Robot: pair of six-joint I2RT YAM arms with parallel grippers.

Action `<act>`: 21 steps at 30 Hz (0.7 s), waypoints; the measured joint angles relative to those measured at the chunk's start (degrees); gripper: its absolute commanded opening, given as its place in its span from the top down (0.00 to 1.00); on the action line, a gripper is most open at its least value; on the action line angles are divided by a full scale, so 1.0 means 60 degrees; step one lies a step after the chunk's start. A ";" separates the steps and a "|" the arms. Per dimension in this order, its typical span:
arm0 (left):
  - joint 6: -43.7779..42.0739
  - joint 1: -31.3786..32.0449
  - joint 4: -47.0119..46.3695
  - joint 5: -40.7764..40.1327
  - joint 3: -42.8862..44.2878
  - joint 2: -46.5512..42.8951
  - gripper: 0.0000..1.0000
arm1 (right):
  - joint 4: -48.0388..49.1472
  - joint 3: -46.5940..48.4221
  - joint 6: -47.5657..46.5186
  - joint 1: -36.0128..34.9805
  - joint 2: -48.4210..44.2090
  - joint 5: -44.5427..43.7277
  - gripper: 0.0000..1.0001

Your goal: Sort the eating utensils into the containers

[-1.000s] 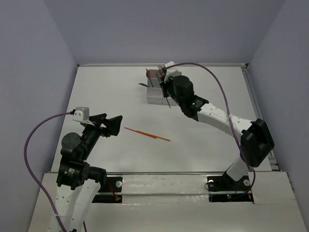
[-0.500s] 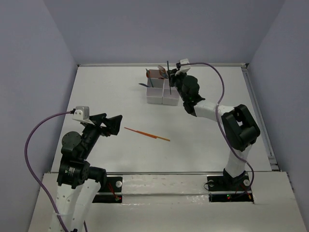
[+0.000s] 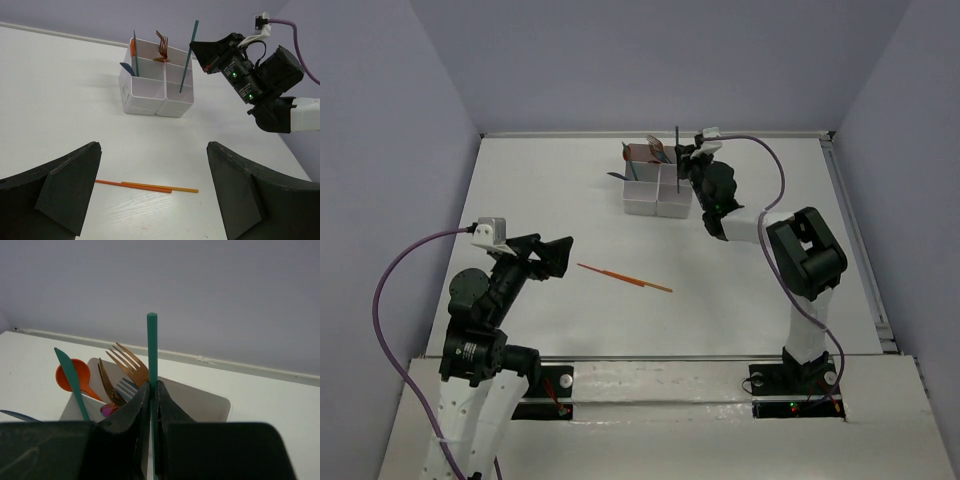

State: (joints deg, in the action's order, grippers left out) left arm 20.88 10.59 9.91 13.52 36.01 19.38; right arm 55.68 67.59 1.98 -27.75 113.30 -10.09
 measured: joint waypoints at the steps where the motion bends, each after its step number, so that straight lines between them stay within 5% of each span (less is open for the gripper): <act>1: 0.0000 -0.0004 0.0000 0.0000 0.0000 0.0004 0.01 | 0.0069 -0.0040 0.0000 0.0018 0.0000 0.0000 0.92; 4: -0.0004 -0.0044 -0.0015 0.0004 0.0000 0.0004 0.01 | 0.0328 -0.0277 0.0000 0.0113 0.0000 0.0004 0.87; 6: 0.0000 -0.0087 -0.0018 0.0007 0.0000 0.0004 0.01 | 0.0463 -0.0565 -0.0011 0.0113 0.0000 0.0073 0.73; 11: 0.0000 -0.0098 -0.0040 0.0015 0.0000 0.0004 0.01 | 0.0346 -0.0951 -0.0004 0.0113 -0.0033 0.0430 0.56; 21: 0.0000 -0.0098 -0.0040 0.0066 0.0000 -0.0004 0.01 | -0.1082 -0.1424 -0.0033 -0.0142 -0.2109 0.0958 0.53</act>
State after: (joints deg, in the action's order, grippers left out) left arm 20.88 10.00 9.67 13.91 36.01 19.35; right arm 49.19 59.05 1.78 -28.60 100.64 -4.34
